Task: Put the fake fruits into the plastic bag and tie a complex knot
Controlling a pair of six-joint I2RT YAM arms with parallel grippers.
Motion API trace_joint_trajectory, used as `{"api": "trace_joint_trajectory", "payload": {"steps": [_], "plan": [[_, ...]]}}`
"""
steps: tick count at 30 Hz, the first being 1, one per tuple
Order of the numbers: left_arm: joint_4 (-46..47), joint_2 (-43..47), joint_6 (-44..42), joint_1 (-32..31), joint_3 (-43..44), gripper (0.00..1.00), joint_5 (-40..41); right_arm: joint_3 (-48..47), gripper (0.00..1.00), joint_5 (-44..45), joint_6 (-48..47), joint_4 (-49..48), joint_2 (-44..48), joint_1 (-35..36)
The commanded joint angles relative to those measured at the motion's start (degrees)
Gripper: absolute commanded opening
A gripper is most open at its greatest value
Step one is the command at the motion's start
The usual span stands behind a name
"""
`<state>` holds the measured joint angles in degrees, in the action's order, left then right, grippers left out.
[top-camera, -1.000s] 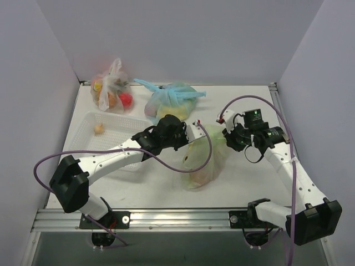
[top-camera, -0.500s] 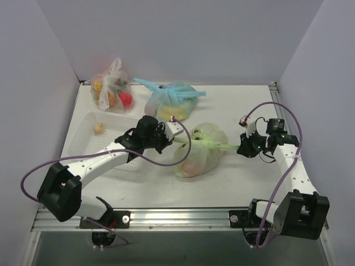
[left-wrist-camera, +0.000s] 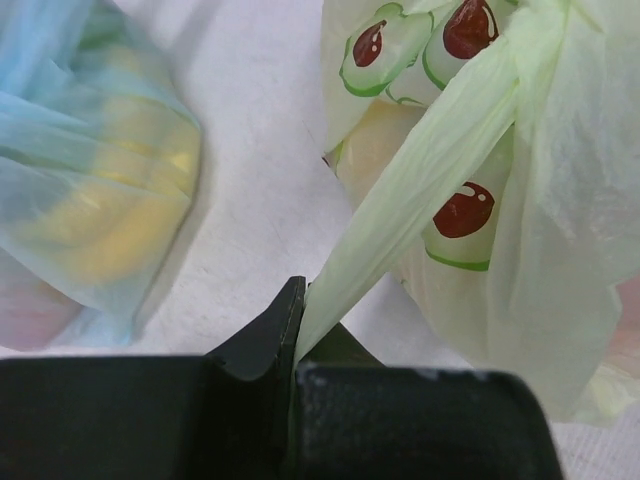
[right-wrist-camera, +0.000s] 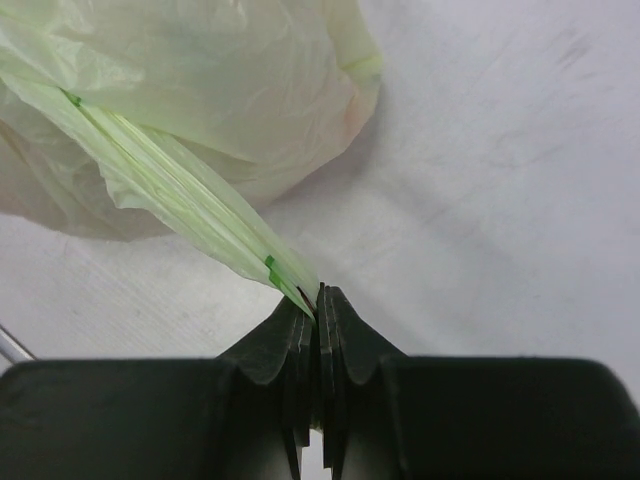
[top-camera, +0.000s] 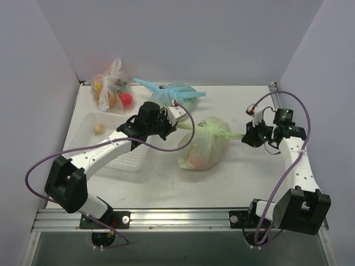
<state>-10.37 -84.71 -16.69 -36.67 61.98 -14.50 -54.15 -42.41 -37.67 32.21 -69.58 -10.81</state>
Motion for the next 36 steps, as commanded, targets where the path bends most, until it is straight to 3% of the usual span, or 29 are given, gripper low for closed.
{"api": "trace_joint_trajectory", "payload": {"steps": [1,9,15,18,28,36], "plan": [[-4.31,0.07,-0.19,7.57,5.79,0.0,10.81,-5.52,0.0,19.12,-1.0,0.14,-2.39,-6.24],[-2.64,-1.78,-0.1,8.28,-3.86,0.0,10.37,-1.4,0.0,21.4,-5.3,-5.04,-8.98,-11.77],[-1.76,-4.59,0.95,7.75,-3.1,0.0,9.32,-2.27,0.0,21.32,-4.44,-5.23,-13.38,-13.01],[-1.49,-8.36,0.78,6.26,2.96,0.0,9.49,-7.62,0.0,20.36,-0.48,-4.7,-15.93,-12.66],[4.38,-29.44,3.68,5.38,35.39,0.0,15.8,-33.63,0.0,19.74,12.52,-4.61,-28.23,-13.01],[2.47,-46.58,4.47,5.03,57.54,0.0,16.36,-45.69,0.0,20.08,13.77,-5.22,-40.79,-10.47]]}}
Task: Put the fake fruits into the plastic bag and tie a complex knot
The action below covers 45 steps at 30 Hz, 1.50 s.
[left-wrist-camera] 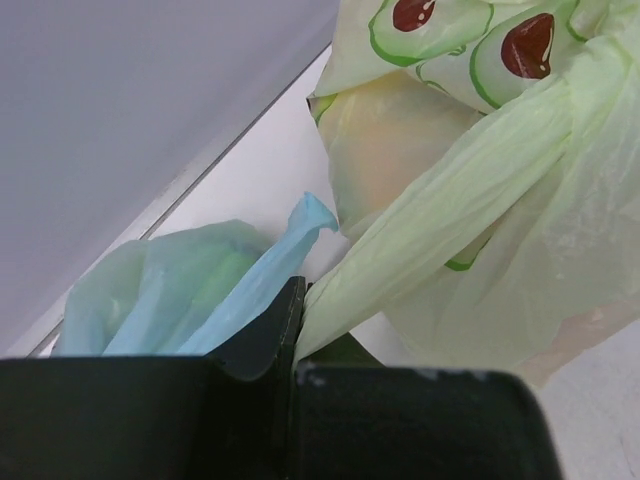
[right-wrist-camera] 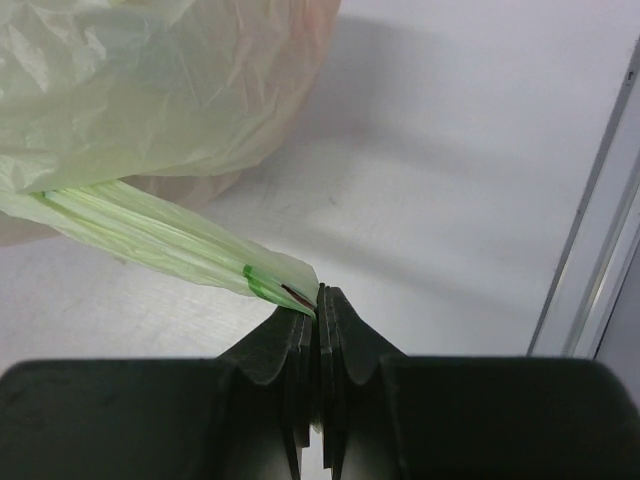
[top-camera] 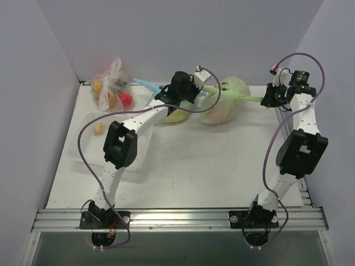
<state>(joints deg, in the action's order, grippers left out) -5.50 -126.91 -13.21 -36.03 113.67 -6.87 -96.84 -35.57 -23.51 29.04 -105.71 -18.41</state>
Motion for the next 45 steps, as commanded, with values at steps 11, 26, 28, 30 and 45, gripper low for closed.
{"api": "trace_joint_trajectory", "payload": {"steps": [11,26,28,30,45], "plan": [[-11.02,-12.31,-3.14,1.31,11.58,0.46,6.43,-6.44,0.28,18.52,-1.1,-1.44,-14.0,0.04],[-31.75,15.36,1.77,6.23,4.73,0.97,-9.97,-4.24,0.96,6.93,0.92,8.92,7.95,0.13],[-35.19,20.27,4.06,7.2,1.06,0.98,-9.48,-3.97,0.98,4.48,1.8,11.55,9.99,0.57],[-38.6,23.54,5.91,7.47,-1.59,0.97,-7.03,-3.71,0.98,3.93,1.01,17.61,12.63,1.62],[-41.53,60.63,9.26,10.37,-43.69,0.98,4.32,39.78,1.0,7.7,10.49,14.39,44.7,25.77]]}}
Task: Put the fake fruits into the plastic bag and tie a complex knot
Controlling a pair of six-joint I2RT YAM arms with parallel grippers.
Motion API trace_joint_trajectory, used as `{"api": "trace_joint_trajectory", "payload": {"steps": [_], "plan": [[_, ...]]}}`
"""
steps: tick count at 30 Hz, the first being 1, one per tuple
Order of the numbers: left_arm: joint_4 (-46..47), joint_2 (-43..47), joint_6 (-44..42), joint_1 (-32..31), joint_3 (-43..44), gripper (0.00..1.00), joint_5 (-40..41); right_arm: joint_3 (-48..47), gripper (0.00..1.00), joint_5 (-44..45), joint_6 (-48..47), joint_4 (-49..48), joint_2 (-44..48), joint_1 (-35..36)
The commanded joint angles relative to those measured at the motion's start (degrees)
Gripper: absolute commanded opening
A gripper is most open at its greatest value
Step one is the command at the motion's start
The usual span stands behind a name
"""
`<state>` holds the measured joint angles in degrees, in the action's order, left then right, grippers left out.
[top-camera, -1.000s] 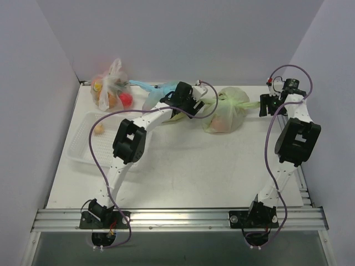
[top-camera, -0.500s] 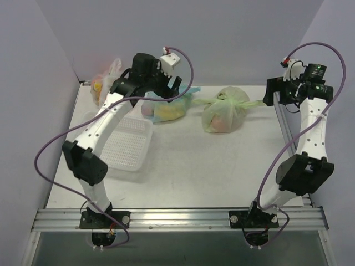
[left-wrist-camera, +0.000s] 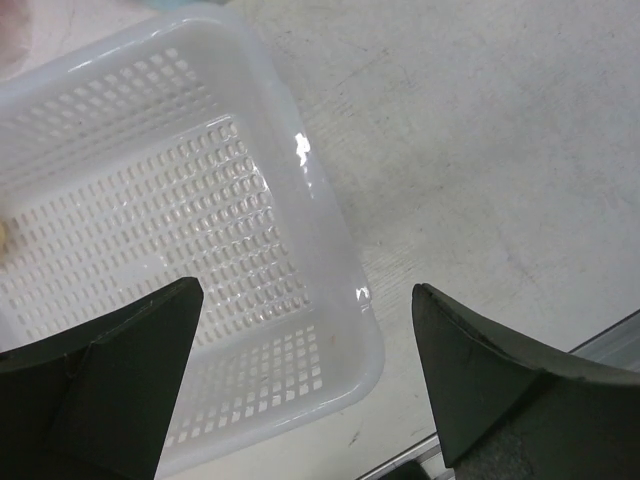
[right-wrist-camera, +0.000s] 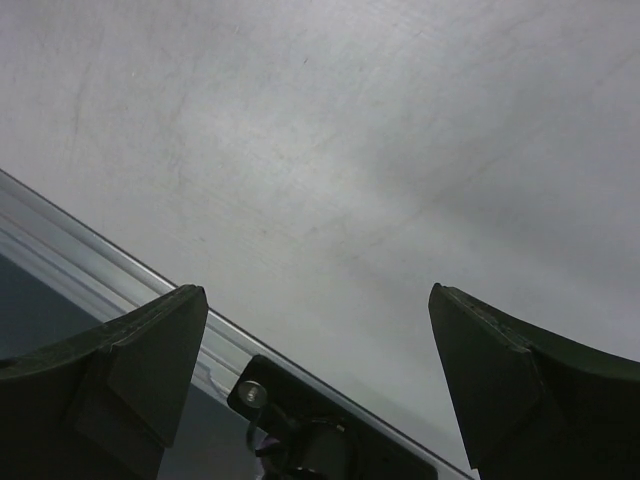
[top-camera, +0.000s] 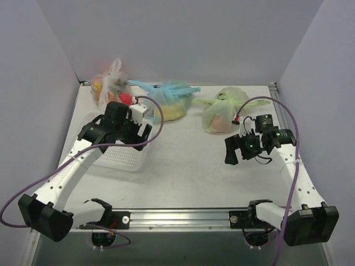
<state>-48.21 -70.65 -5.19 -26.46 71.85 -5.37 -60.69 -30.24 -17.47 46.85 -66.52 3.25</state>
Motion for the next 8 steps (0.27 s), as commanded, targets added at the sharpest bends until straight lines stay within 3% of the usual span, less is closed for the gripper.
{"api": "trace_joint_trajectory", "payload": {"steps": [1,8], "plan": [[1.53,6.3,1.41,1.05,-4.16,0.98,2.99,5.99,1.0,4.2,5.16,-4.39,6.66,5.09],[3.64,12.02,2.56,5.19,-8.05,0.98,1.5,6.64,1.0,4.75,8.16,-6.86,9.74,5.54]]}}
